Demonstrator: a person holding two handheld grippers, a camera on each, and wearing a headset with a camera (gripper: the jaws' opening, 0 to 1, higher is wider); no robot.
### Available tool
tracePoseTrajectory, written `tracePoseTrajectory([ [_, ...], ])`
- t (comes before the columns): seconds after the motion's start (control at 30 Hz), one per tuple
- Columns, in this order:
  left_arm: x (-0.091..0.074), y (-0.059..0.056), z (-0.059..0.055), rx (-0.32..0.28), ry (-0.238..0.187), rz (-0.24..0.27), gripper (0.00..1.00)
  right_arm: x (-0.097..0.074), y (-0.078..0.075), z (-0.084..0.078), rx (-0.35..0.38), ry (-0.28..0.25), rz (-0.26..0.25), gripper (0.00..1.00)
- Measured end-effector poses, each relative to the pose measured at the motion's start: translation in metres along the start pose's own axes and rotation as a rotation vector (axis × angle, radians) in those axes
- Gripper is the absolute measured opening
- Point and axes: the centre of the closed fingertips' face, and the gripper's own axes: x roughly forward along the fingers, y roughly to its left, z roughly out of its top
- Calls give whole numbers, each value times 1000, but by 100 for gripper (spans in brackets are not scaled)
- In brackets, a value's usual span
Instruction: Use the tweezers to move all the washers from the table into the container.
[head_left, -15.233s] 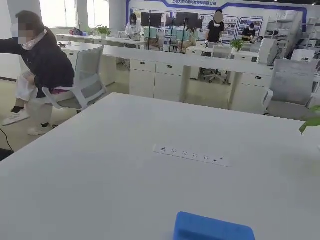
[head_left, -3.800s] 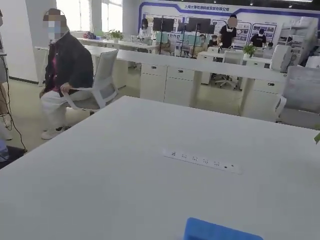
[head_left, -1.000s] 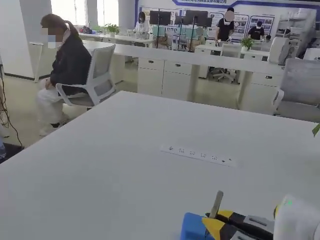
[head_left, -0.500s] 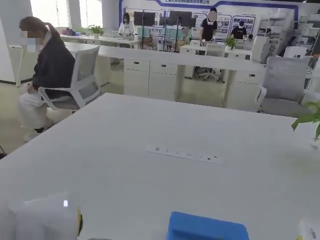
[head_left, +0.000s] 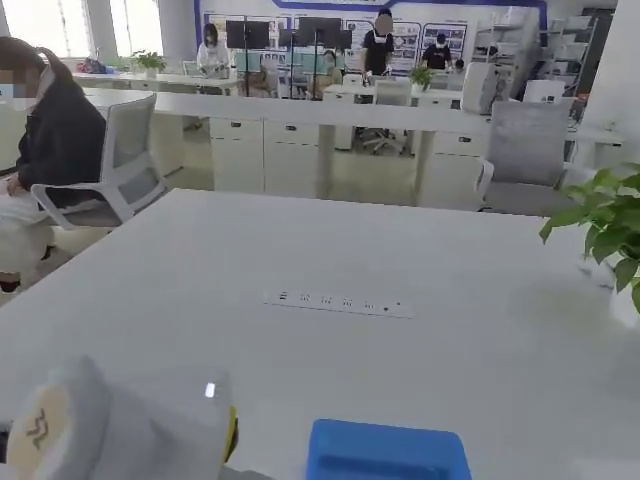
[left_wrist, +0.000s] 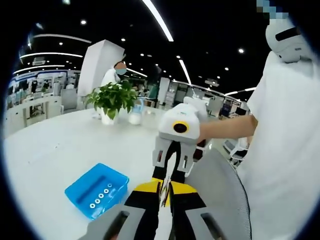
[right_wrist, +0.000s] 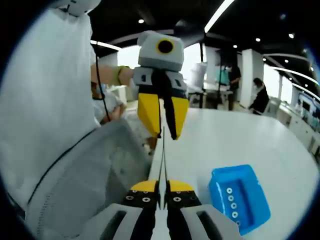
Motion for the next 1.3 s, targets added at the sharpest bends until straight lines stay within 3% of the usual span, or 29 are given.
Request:
tracePoseTrajectory([
  [0.3, 14, 1, -11, 99, 105, -24, 0, -4, -4, -17, 0, 49, -31, 4],
  [0.4, 15, 9, -28, 181, 207, 0, 0, -3, -10, -31, -10, 100, -64, 4],
  [0.5, 19, 16, -49, 216, 300, 9, 0, 3, -15, -47, 5, 135, -79, 5],
  [0.6, 25, 22, -66, 204, 337, 10, 0, 13, -18, -64, 6, 165, -88, 5],
  [0.7, 28, 31, -89, 221, 421, 12, 0, 21, -20, -76, 11, 191, -97, 5],
  [0.87, 33, 38, -105, 239, 475, 0, 0, 29, -23, -91, -1, 234, -117, 5],
  [0.93, 32, 43, -112, 245, 511, 6, 0, 30, -25, -94, 11, 226, -125, 5],
  [1.07, 30, 46, -116, 230, 519, -2, 0, 30, -28, -92, 61, 175, -150, 6],
  [1.17, 27, 48, -123, 241, 560, -5, 0, 24, -27, -92, 99, 154, -183, 14],
  [1.2, 26, 50, -127, 257, 589, -4, 0, 20, -27, -86, 120, 111, -204, 17],
  [1.3, 26, 52, -133, 258, 624, -4, 0, 2, -25, -76, 192, 32, -272, 25],
])
